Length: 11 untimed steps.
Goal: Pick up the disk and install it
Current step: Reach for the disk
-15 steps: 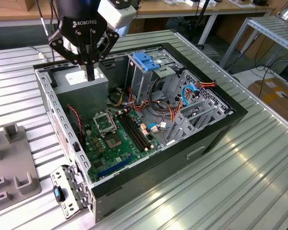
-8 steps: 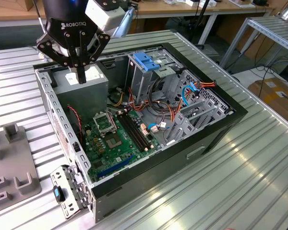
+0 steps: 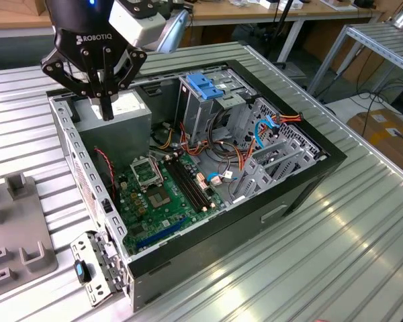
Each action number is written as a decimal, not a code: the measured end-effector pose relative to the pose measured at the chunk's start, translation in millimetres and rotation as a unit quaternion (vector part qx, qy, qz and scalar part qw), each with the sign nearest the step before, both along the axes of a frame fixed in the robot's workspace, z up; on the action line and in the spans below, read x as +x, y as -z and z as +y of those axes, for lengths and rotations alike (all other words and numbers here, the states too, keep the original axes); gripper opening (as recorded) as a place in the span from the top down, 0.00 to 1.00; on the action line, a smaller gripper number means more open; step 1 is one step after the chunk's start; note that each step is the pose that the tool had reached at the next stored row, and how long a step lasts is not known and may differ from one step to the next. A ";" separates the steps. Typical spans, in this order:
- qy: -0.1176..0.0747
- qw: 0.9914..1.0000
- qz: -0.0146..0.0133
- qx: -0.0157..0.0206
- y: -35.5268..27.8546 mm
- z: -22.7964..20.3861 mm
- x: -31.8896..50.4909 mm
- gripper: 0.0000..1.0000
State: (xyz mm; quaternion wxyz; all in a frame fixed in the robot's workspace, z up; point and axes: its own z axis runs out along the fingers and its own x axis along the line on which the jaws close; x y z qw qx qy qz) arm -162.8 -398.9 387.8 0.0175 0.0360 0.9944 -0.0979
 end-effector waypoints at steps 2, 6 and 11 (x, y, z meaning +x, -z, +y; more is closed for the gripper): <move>0.000 1.000 0.000 0.000 1.1 0.0 -4.7 0.89; 0.000 1.000 0.000 0.000 2.2 0.0 -10.8 0.89; 0.000 1.000 0.000 0.000 3.1 0.0 -17.6 0.89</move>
